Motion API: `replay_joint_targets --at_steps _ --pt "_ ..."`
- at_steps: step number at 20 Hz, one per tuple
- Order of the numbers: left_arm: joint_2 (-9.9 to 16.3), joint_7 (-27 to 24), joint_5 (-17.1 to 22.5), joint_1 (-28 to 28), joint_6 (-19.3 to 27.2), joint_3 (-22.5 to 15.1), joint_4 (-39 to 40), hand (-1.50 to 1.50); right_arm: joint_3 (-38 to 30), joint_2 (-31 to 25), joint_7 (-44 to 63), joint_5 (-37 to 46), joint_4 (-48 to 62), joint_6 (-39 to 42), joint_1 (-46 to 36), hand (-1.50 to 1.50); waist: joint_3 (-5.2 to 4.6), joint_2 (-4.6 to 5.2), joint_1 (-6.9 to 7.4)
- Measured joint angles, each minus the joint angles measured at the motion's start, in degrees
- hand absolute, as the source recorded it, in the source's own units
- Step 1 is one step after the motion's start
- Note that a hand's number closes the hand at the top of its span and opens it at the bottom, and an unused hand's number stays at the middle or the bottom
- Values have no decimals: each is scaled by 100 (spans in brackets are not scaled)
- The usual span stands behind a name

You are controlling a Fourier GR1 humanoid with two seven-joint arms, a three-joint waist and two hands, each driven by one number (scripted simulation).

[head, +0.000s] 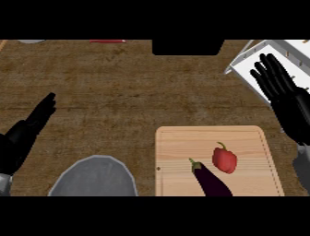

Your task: Pick the eggplant from the cutting board and place it in the tiered basket

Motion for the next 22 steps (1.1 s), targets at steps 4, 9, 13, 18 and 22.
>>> replay_joint_targets --at_steps 4,9,13,18,22 --pt "-471 -133 -167 187 403 -75 264 0 88 -192 -56 593 -145 -160 -103 150 145 -14 83" --pt "-1012 -213 -203 568 1025 -7 598 0 -259 -636 285 1584 -154 -1112 192 -150 176 -48 -79" --pt "-1418 -356 -287 740 1320 -105 737 0 -502 -117 232 1792 -531 -2091 906 -150 213 -51 -67" --pt "-1729 -471 -479 736 1495 -171 894 0 -508 -273 610 1888 -1991 -2025 1989 -150 230 -50 -4" --pt "-1744 -455 -490 694 1462 -161 920 0 -159 -935 1489 2221 -2603 -1570 2430 -150 220 -50 13"
